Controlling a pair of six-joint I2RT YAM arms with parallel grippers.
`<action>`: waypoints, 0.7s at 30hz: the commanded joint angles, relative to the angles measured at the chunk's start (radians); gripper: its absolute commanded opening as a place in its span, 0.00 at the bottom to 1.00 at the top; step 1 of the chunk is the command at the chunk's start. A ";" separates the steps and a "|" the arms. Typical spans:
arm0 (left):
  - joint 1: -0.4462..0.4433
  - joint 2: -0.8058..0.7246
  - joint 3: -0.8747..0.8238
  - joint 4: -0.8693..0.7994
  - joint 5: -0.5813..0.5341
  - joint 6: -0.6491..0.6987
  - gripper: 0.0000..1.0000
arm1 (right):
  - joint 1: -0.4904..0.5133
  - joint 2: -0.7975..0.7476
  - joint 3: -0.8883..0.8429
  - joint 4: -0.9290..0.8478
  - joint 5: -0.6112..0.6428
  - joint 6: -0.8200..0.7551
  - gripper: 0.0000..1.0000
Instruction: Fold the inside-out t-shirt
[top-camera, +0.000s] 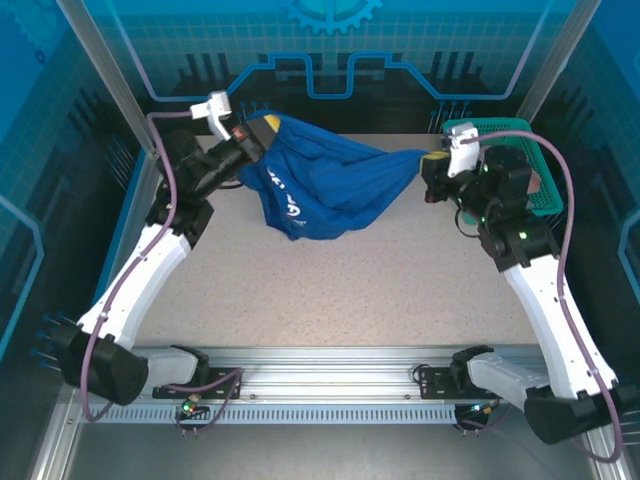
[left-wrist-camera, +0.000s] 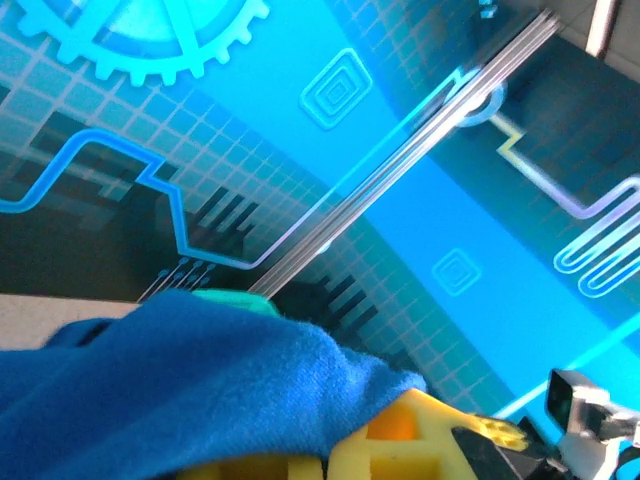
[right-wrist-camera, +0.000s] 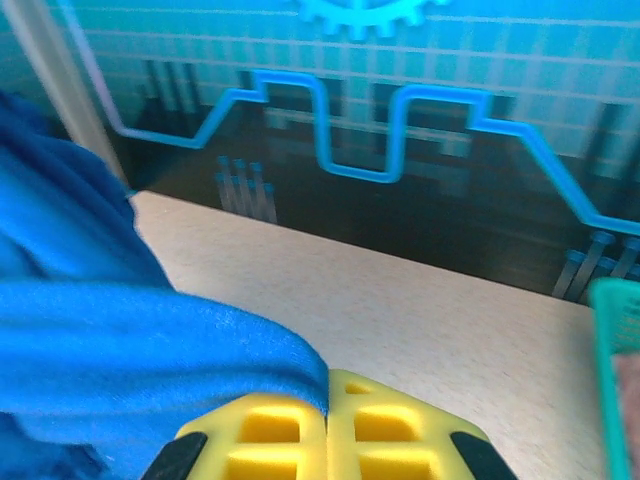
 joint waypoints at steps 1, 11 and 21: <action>-0.139 0.094 0.175 -0.176 -0.040 0.163 0.00 | 0.004 0.062 0.054 0.075 -0.335 -0.022 0.00; -0.007 0.030 0.093 -0.116 -0.062 0.077 0.07 | -0.077 0.067 0.116 0.131 -0.243 0.116 0.00; -0.071 0.187 -0.027 -0.236 -0.037 0.114 0.19 | 0.001 0.120 0.144 0.203 -0.376 0.129 0.00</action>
